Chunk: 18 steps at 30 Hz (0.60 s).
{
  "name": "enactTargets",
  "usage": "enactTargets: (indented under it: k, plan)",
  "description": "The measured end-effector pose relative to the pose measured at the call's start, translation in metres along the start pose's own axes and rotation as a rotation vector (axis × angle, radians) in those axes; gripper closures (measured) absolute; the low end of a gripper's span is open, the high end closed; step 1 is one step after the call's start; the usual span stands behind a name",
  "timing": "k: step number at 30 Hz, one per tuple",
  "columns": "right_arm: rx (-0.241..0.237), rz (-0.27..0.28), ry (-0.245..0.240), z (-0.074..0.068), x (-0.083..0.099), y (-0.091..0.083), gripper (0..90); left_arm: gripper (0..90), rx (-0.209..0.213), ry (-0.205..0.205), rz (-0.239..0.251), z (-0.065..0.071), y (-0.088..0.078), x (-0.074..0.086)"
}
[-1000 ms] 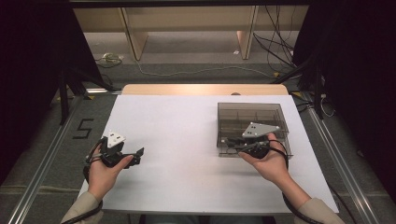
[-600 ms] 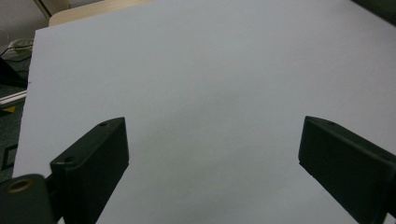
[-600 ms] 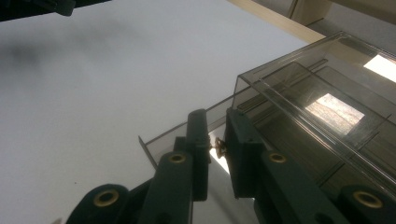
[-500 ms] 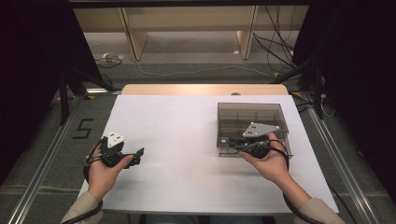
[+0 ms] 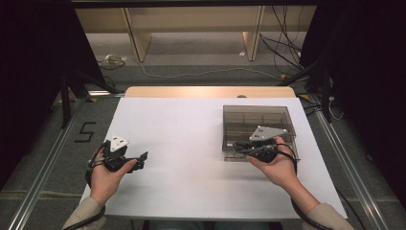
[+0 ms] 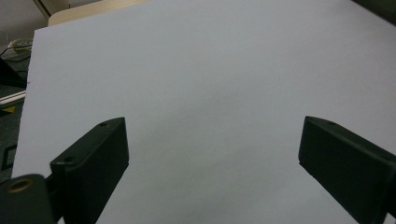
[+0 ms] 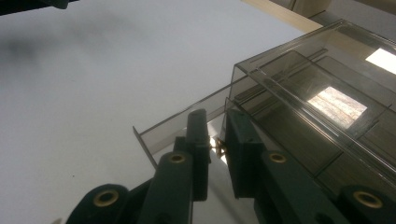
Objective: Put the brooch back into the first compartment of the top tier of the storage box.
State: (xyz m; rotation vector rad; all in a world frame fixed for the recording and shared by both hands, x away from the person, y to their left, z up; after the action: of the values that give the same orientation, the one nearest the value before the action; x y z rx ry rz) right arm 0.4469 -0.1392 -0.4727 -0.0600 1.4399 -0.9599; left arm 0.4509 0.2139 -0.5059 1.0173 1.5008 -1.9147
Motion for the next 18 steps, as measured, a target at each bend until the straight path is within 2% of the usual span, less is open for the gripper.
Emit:
enactTargets:
  k: [18]
  plan:
    - [-0.013,-0.036,0.004,-0.0013,0.0053,0.0021,80.6,8.4,0.001,-0.002,0.0,0.0004,0.0004,0.0002]
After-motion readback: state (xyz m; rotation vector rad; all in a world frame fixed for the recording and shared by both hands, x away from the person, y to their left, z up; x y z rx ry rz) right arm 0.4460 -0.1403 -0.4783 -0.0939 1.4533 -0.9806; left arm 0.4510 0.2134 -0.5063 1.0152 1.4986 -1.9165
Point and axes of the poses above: each handheld gripper's, and its own axes: y roughly forward along the jaws, x roughly out of its underside, z roughly to its right, the point moved 10 cm from there along y, roughly forward along the jaws, and after that the axes turned 12 degrees about -y, right-handed, at the moved point
